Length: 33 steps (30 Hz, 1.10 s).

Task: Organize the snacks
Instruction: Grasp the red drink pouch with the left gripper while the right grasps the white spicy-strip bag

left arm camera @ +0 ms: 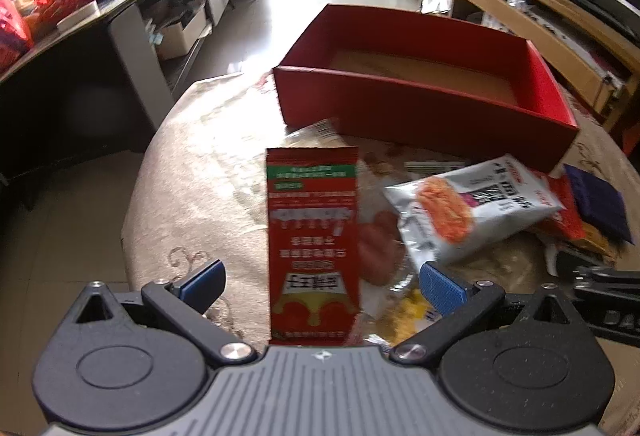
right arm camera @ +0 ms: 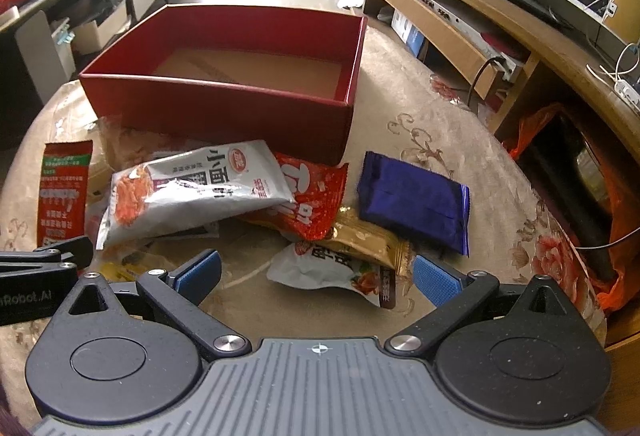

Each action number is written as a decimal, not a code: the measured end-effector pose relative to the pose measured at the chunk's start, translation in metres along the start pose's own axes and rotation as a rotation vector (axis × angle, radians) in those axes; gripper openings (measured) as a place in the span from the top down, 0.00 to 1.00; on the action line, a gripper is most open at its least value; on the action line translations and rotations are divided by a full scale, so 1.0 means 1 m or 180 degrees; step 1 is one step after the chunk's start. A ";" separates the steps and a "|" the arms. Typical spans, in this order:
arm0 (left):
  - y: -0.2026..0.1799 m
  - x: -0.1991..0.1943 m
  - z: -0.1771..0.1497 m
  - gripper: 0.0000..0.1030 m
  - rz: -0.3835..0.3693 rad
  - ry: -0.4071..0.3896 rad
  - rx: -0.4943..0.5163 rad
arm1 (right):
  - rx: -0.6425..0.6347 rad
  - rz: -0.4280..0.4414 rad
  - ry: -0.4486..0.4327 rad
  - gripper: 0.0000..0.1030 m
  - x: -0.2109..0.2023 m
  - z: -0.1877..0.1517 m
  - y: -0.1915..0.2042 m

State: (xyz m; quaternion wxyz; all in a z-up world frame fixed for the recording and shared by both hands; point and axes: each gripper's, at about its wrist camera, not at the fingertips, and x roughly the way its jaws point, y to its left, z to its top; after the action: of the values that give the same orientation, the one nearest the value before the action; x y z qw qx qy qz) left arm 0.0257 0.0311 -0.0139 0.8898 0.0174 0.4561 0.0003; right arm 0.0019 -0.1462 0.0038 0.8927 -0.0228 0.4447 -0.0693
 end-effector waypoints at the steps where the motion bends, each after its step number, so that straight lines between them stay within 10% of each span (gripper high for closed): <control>1: 0.002 0.002 0.001 0.00 0.0008 0.0016 -0.0018 | 0.0007 0.0008 -0.0002 0.00 -0.001 0.001 0.000; 19: 0.009 0.058 0.023 0.01 -0.0097 0.0340 -0.0279 | 0.0204 0.0328 0.0026 0.00 0.003 0.035 -0.010; 33: 0.030 0.039 0.002 0.43 -0.0468 0.0420 -0.0409 | 0.1152 0.1092 0.0545 0.00 0.017 0.034 -0.031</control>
State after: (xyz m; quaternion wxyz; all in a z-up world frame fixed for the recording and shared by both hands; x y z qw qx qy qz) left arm 0.0507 0.0619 -0.0434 0.8547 -0.0732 0.5128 -0.0346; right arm 0.0364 -0.1798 0.0142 0.8400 0.2189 0.4964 0.0030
